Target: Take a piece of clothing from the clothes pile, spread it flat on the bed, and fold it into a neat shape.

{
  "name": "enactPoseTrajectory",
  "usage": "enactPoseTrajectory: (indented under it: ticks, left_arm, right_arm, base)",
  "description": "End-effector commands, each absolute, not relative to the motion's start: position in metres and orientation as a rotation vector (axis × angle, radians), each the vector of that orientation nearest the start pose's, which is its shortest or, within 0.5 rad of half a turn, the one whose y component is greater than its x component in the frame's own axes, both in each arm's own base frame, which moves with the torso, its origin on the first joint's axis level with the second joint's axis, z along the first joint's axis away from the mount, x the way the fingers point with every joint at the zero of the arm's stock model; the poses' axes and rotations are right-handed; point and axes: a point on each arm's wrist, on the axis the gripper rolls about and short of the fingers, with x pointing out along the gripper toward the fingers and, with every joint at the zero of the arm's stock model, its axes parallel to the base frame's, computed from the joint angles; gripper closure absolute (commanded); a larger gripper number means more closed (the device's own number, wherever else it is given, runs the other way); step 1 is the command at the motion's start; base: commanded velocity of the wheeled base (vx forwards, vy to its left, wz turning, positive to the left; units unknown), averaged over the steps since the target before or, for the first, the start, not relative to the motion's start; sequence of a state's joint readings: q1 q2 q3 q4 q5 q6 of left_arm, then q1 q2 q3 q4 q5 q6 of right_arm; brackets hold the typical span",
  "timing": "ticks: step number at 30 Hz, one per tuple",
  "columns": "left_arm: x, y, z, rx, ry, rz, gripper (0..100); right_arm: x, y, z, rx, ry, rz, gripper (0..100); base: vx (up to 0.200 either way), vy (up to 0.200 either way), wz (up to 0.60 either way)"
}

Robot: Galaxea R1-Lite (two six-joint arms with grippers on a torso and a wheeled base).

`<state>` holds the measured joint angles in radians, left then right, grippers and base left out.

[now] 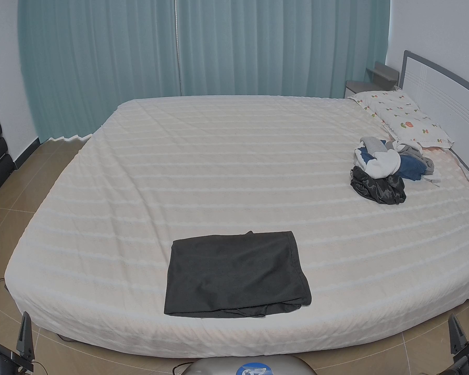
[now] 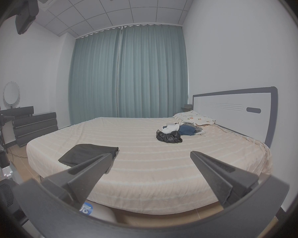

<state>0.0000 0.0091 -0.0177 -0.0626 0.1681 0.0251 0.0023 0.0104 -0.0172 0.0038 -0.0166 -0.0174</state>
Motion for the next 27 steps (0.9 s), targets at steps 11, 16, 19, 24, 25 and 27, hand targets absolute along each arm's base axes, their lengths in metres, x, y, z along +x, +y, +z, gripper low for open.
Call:
enactPoseTrajectory:
  ticks: [11, 16, 19, 24, 25, 27]
  left_arm:
    - [-0.0226, 0.0009, 0.0814, -0.047, -0.053, 0.040, 0]
    - [-0.0226, 0.0012, 0.0812, -0.060, -0.052, 0.054, 0]
    - [-0.0230, 0.0016, 0.0739, -0.033, 0.022, 0.076, 0]
    - [-0.0227, 0.0016, 0.0752, -0.030, 0.003, 0.075, 0]
    - [-0.0227, 0.0016, 0.0752, -0.030, 0.003, 0.075, 0]
    - [-0.0227, 0.0016, 0.0752, -0.035, 0.003, 0.075, 0]
  right_arm:
    - [-0.0228, -0.0004, 0.0752, -0.011, 0.003, -0.014, 0]
    - [-0.0228, -0.0004, 0.0755, 0.017, 0.000, -0.014, 0]
    - [-0.0228, -0.0006, 0.0755, 0.026, 0.000, -0.012, 0]
    - [-0.0228, -0.0005, 0.0755, 0.017, 0.000, -0.011, 0]
    - [-0.0228, -0.0005, 0.0755, 0.015, 0.000, -0.011, 0]
    - [-0.0228, -0.0005, 0.0755, 0.015, 0.000, -0.009, 0]
  base:
    - [0.000, 0.000, 0.00]
    - [0.000, 0.000, 0.00]
    - [0.000, 0.000, 0.00]
    - [0.000, 0.000, 0.00]
    - [0.000, 0.000, 0.00]
    - [0.000, 0.000, 0.00]
